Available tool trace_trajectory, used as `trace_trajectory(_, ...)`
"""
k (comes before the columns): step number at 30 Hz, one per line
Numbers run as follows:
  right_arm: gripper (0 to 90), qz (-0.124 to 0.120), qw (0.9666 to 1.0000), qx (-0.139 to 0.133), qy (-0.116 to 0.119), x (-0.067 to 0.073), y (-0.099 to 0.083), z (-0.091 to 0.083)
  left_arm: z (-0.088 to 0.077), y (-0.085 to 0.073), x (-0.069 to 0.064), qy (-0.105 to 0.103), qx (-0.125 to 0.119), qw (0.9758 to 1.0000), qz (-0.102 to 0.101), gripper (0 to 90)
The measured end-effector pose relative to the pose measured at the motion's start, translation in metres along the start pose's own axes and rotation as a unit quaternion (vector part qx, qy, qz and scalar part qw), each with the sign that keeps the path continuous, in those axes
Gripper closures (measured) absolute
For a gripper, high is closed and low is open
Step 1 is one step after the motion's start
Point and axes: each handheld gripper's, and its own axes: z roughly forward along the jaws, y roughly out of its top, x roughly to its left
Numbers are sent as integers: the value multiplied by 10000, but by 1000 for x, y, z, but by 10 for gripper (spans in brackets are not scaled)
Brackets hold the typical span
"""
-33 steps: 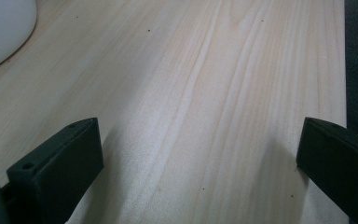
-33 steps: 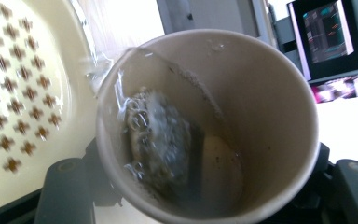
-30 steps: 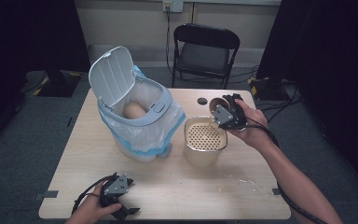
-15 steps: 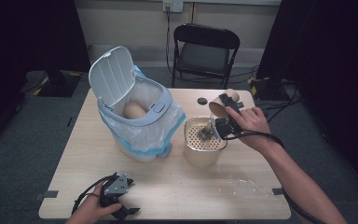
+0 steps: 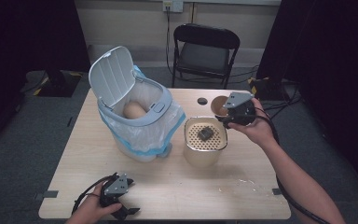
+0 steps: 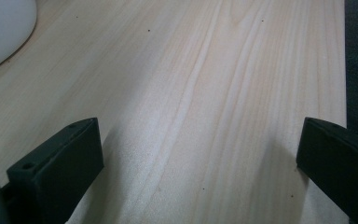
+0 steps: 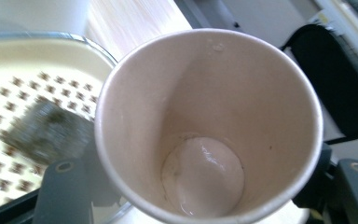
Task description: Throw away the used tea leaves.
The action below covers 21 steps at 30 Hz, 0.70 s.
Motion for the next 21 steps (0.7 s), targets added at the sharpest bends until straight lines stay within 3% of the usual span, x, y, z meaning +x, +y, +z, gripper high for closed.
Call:
trace_trajectory(4,290,327,9991,-119,245,-2,-1,1,0,0,0,4,-1,10000,-4,0)
trace_trajectory(10,289,360,9985,-171,384,-2,4,1,0,0,0,4,-2,10000,-4,0)
trace_trajectory(21,288,713,9942,-358,724,-5,11,-1,0,0,0,1,-6,10000,-3,0)
